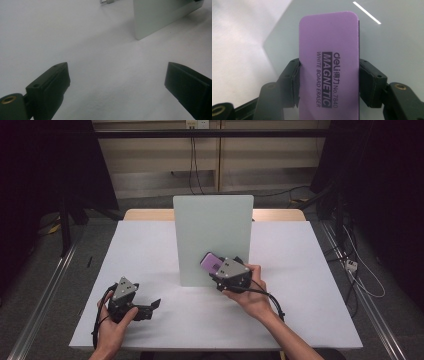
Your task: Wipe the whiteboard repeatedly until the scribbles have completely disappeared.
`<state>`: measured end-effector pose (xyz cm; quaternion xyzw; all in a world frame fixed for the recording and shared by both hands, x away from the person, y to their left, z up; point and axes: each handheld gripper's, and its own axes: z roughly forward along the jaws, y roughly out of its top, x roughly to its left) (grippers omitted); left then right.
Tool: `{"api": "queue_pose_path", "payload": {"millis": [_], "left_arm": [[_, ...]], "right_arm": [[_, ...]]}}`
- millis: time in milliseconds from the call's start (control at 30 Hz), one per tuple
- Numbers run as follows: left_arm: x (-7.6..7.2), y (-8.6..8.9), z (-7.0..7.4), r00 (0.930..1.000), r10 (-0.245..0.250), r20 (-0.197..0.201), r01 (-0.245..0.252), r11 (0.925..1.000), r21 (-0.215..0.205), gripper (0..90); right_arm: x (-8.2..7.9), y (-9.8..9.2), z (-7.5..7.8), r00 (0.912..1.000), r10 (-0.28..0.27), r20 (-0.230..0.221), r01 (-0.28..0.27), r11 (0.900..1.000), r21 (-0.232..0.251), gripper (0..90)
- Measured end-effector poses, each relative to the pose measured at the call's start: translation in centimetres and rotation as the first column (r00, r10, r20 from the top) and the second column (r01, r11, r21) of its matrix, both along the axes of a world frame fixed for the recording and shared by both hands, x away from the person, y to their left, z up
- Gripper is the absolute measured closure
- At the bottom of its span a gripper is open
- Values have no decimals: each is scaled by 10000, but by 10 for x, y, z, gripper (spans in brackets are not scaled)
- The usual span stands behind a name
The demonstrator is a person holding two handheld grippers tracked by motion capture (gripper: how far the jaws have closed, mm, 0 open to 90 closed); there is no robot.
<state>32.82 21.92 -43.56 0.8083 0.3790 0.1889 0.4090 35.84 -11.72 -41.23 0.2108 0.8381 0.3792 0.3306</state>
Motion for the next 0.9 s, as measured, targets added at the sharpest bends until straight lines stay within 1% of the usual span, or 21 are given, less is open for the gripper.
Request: {"api": "queue_pose_path", "payload": {"millis": [67, 167, 200, 233, 300, 367, 500, 567, 700, 800, 867, 900], "left_arm": [[0, 0, 0, 10000, -45, -11, 45, 10000, 1, 60], [0, 0, -1, 10000, -13, 9, 13, 10000, -75, 60], [0, 0, -1, 10000, 13, -59, -13, 10000, -36, 60], [0, 1, -1, 10000, -15, -32, 15, 10000, -17, 60], [1, 1, -2, 9999, 31, -100, -33, 9999, -145, 60], [2, 2, -2, 9999, 27, -139, -29, 9999, -108, 60], [2, 2, -2, 10000, -1, -28, 1, 9999, -136, 60], [2, 2, 0, 10000, -3, -37, 3, 10000, -78, 59], [1, 2, -1, 10000, 47, -61, -48, 9999, -115, 57], [2, 2, -1, 10000, 51, -41, -52, 9999, -126, 57], [1, 2, -1, 10000, 61, -8, -61, 9999, -148, 58], [1, 2, 0, 10000, 55, -27, -56, 9999, -123, 57]], "right_arm": [[-1, 8, -7, 9995, 277, -124, -280, 9994, -201, 416], [0, 14, -10, 9987, 449, -239, -452, 9989, -108, 416], [0, 16, -10, 9984, 500, -267, -502, 9987, -70, 416], [1, 18, -11, 9981, 561, -251, -564, 9984, -102, 416], [1, 22, -13, 9972, 664, -330, -666, 9978, -54, 416], [2, 28, -15, 9958, 802, -448, -802, 9968, 25, 416], [4, 41, -16, 9936, 977, -572, -983, 9951, -74, 415], [4, 48, -17, 9927, 1052, -583, -1059, 9943, -86, 416], [7, 61, -19, 9890, 1300, -713, -1308, 9914, -69, 415], [8, 65, -19, 9867, 1406, -814, -1406, 9901, 58, 416], [7, 64, -19, 9857, 1424, -900, -1408, 9897, 243, 416], [7, 63, -18, 9849, 1464, -927, -1446, 9892, 254, 416]]}}
